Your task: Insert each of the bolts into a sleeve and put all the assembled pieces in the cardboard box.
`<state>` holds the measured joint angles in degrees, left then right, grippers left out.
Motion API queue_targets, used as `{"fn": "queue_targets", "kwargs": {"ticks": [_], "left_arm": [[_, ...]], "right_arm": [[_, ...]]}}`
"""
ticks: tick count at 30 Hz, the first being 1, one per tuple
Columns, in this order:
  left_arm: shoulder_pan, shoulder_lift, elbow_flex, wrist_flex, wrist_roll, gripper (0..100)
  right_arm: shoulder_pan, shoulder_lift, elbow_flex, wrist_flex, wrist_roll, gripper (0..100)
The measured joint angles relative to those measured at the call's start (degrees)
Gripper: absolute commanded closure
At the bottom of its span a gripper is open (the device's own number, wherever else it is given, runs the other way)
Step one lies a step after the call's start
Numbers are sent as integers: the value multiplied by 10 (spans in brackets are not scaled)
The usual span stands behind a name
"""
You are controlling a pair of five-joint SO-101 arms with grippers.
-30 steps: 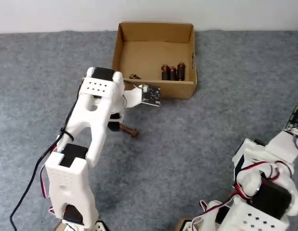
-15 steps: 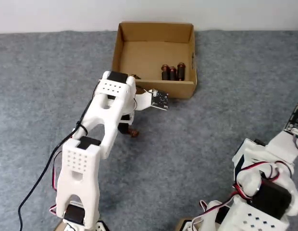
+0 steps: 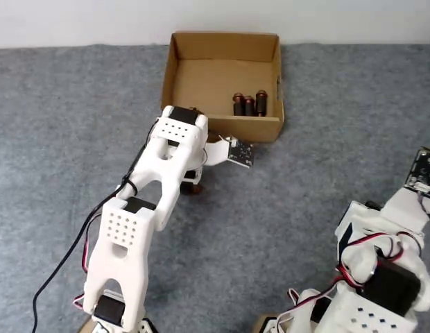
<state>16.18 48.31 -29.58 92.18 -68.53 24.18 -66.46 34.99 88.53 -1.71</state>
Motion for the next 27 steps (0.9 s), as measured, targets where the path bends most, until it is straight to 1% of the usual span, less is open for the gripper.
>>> {"fn": "queue_targets", "kwargs": {"ticks": [1, 6, 8, 14, 17, 20, 23, 27], "left_arm": [[3, 0, -1, 9, 0, 998], [8, 2, -3, 33, 4, 995], [8, 2, -4, 35, 25, 995], [11, -21, -1, 59, 156, 995], [11, -75, 31, 62, 221, 995], [13, -151, 100, 62, 273, 995], [34, -236, 189, 62, 338, 995], [70, -354, 303, 64, 474, 995]], "right_arm": [[0, 0, 0, 0, 0, 989], [0, 0, 0, 0, 0, 989], [0, 0, 0, 0, 1, 989], [0, 0, 0, 0, 1, 989], [0, 0, 0, 0, 1, 989], [0, 0, 0, 0, 1, 989], [-14, 0, 0, 4, 1, 989], [-62, 0, 0, 32, 1, 989]]}}
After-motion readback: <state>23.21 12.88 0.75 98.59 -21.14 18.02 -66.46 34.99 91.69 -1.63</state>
